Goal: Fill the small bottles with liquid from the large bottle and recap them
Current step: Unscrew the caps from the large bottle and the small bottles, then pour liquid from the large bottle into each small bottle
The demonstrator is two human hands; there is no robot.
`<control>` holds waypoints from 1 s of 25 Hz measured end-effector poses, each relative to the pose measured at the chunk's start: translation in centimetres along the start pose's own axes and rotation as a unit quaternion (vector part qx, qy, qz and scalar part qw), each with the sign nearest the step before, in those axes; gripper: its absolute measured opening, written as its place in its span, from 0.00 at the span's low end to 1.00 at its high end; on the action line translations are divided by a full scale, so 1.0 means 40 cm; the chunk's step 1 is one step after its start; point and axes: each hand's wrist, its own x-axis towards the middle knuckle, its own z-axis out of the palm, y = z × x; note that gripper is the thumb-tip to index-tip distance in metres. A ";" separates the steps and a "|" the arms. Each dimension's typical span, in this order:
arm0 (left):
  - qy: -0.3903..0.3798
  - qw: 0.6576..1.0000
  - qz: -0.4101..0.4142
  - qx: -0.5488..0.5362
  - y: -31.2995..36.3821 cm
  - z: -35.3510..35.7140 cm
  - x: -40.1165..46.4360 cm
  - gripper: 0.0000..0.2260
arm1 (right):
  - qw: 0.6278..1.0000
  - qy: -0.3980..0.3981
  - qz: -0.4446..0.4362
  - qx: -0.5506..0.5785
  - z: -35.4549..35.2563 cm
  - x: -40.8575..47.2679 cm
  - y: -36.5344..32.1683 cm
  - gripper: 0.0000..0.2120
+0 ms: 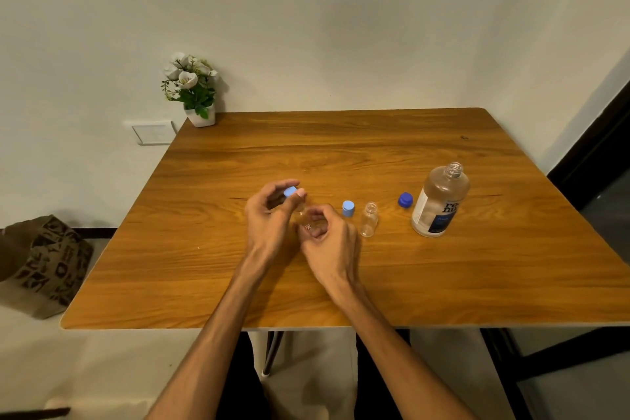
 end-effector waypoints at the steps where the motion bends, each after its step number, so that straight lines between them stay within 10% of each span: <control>1: 0.045 0.999 0.014 -0.006 0.000 -0.001 0.014 0.09 | 1.000 0.004 0.002 0.001 0.000 0.000 0.003 0.15; 14: -0.052 0.971 0.004 0.232 -0.123 -0.017 0.069 0.22 | 0.999 -0.034 0.016 0.032 -0.018 -0.006 0.022 0.18; 21: 0.152 0.967 0.170 0.114 -0.047 -0.024 -0.082 0.07 | 0.999 -0.014 0.012 0.038 -0.070 -0.054 0.035 0.24; 25: 0.070 0.947 0.281 0.140 -0.009 0.053 -0.147 0.05 | 0.996 0.071 0.003 0.063 -0.171 -0.066 0.062 0.10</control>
